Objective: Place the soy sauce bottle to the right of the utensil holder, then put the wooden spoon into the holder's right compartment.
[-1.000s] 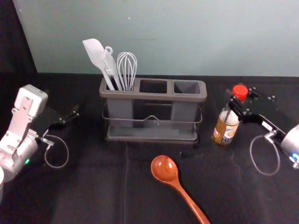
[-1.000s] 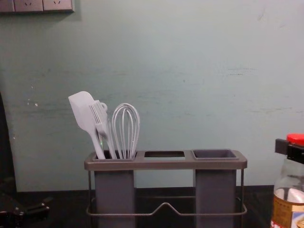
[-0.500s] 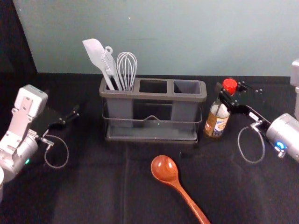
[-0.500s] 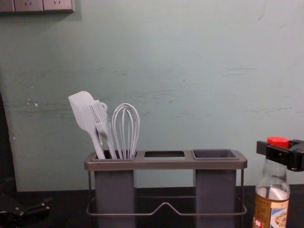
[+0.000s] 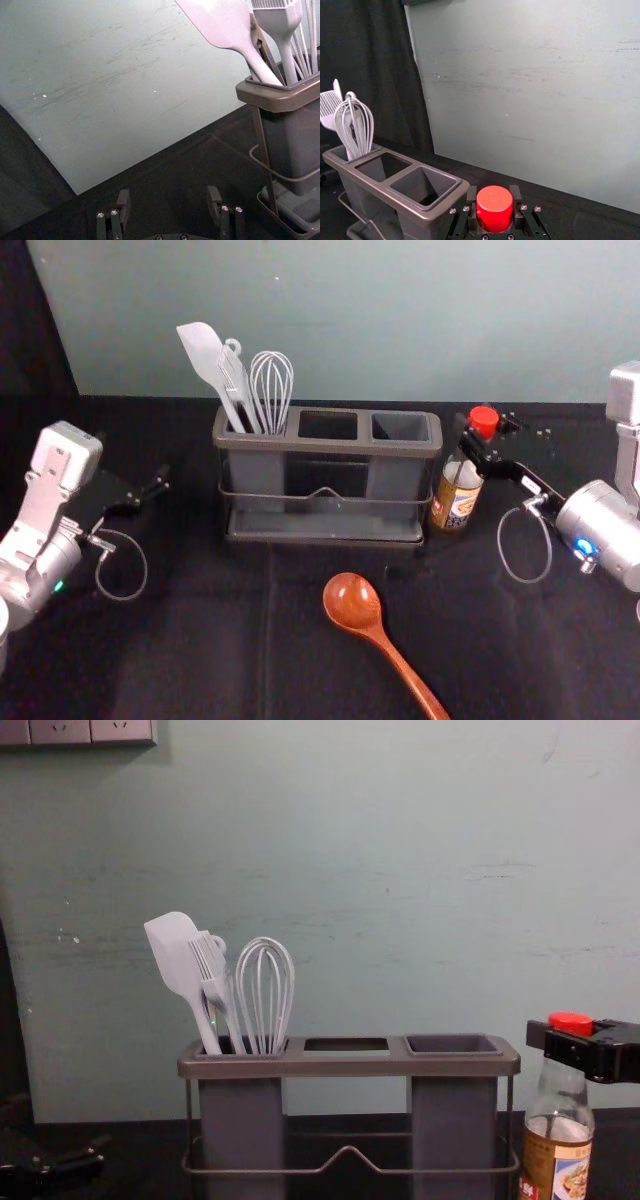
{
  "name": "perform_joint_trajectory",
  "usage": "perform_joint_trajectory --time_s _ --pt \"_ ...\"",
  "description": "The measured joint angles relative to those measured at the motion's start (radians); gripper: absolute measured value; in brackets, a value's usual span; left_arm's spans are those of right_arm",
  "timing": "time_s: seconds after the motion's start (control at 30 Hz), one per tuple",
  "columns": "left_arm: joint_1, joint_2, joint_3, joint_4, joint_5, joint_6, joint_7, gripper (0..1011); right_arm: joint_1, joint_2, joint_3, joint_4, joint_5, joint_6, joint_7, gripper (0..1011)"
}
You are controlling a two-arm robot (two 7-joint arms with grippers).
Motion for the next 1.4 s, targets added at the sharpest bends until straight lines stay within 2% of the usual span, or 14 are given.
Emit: perform_joint_trajectory --time_s 0.3,0.4,0.43,0.5,0.6,0.67,0.87,0.93,1.07,1.4 --pt "0.0 0.0 0.0 0.0 0.0 0.0 0.0 1005 0.001 -0.01 0.003 0.007 0.0 -0.01 -0.001 388" --pt "0.0 0.0 0.0 0.0 0.0 0.0 0.0 1005 0.0 -0.013 0.006 0.008 0.0 -0.016 -0.003 425" --pt "0.0 0.0 0.0 0.0 0.0 0.0 0.0 1005 -0.002 -0.015 0.01 0.009 0.0 -0.019 -0.006 486" --pt "0.0 0.0 0.0 0.0 0.0 0.0 0.0 1005 -0.004 -0.017 0.013 0.009 0.001 -0.02 -0.009 517" --pt "0.0 0.0 0.0 0.0 0.0 0.0 0.0 1005 -0.009 -0.021 0.022 0.006 0.007 -0.025 -0.01 627" --pt "0.0 0.0 0.0 0.0 0.0 0.0 0.0 1005 -0.015 -0.021 0.03 -0.007 0.012 -0.028 -0.011 707" --pt "0.0 0.0 0.0 0.0 0.0 0.0 0.0 1005 -0.033 -0.012 0.047 -0.054 0.022 -0.03 -0.015 853" --pt "0.0 0.0 0.0 0.0 0.0 0.0 0.0 1005 -0.041 -0.006 0.051 -0.074 0.022 -0.026 -0.017 940" --pt "0.0 0.0 0.0 0.0 0.0 0.0 0.0 1005 -0.06 0.006 0.056 -0.108 0.019 -0.017 -0.023 1003" --pt "0.0 0.0 0.0 0.0 0.0 0.0 0.0 1005 -0.11 0.035 0.062 -0.18 0.006 -0.001 -0.026 1000"
